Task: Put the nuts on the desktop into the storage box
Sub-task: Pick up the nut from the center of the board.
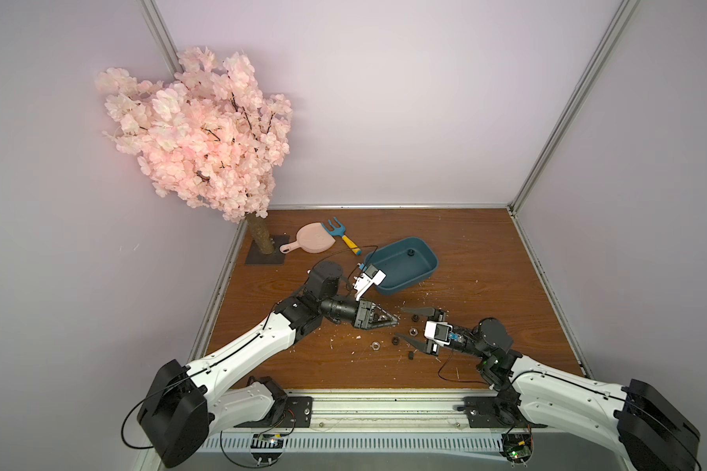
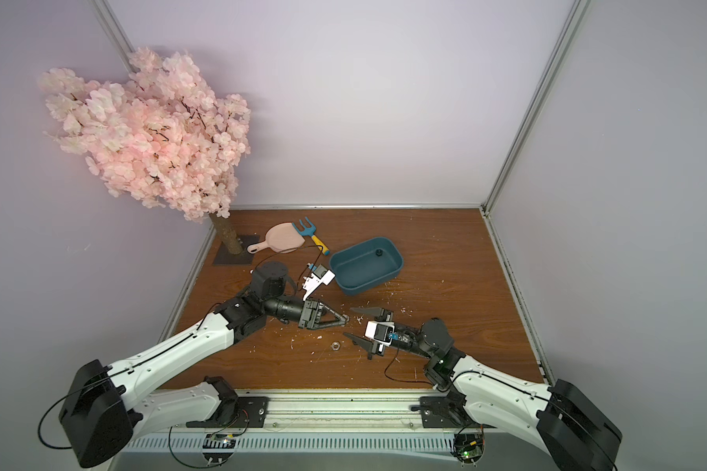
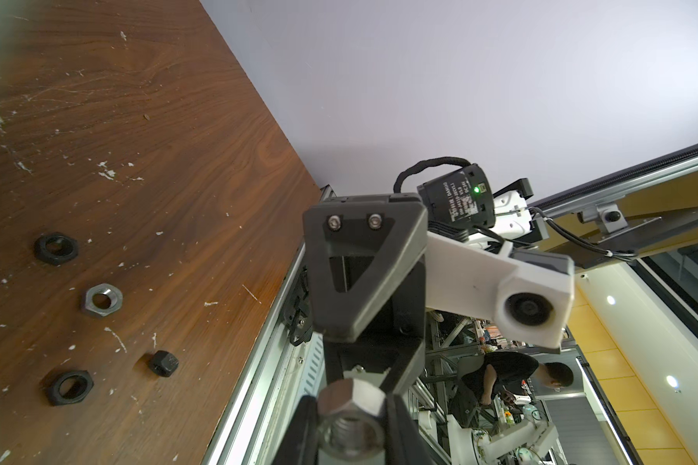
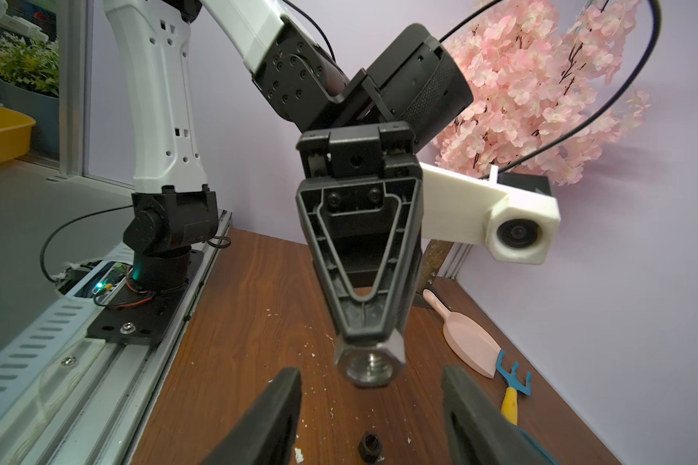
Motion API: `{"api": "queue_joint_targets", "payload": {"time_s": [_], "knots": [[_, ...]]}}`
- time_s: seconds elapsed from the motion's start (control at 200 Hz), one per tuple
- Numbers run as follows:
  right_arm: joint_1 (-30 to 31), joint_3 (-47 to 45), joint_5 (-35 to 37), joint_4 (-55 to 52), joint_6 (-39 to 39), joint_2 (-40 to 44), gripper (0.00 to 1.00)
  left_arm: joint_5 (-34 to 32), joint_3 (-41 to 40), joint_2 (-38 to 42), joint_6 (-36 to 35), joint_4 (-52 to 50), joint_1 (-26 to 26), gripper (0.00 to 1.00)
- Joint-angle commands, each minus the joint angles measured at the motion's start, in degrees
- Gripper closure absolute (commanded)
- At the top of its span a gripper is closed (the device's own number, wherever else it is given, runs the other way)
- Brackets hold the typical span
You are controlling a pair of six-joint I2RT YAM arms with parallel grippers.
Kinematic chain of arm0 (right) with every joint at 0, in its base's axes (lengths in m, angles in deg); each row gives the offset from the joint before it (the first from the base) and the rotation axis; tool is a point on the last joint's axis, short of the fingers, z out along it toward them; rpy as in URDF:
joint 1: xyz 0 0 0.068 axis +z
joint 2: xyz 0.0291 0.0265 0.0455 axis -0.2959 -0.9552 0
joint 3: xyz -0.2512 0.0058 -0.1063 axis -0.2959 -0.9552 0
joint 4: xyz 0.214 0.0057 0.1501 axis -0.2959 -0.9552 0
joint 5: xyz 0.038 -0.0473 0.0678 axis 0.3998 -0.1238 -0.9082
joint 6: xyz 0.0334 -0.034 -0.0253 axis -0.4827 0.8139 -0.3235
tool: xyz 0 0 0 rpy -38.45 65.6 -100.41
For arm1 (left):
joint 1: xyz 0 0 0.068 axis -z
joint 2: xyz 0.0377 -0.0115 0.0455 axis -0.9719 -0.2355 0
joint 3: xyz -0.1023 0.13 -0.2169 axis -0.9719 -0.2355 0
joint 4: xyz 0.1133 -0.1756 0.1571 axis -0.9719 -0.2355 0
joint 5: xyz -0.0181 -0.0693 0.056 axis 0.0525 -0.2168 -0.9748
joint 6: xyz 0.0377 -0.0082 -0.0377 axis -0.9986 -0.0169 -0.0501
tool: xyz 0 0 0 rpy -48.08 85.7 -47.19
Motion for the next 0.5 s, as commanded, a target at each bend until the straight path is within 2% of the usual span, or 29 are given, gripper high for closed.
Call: {"api": "queue_joint_targets", "payload": {"time_s": [0.0,0.39,0.495], "knots": [[0.34,1.72,0.12,3.04,-1.01,-0.48,0.42,2.14,-0.50,-0.11,1.02,3.27,0.60,0.79],[0.55,3.28,0.61,7.79,-2.98,-3.95,0.53,2.05,-1.71,-0.64,3.91,6.99,0.61,0.79],[0.68,3.70,0.83,8.30,-3.23,-4.48,0.60,1.96,-2.01,-0.64,4.36,7.40,0.59,0.79]]}}
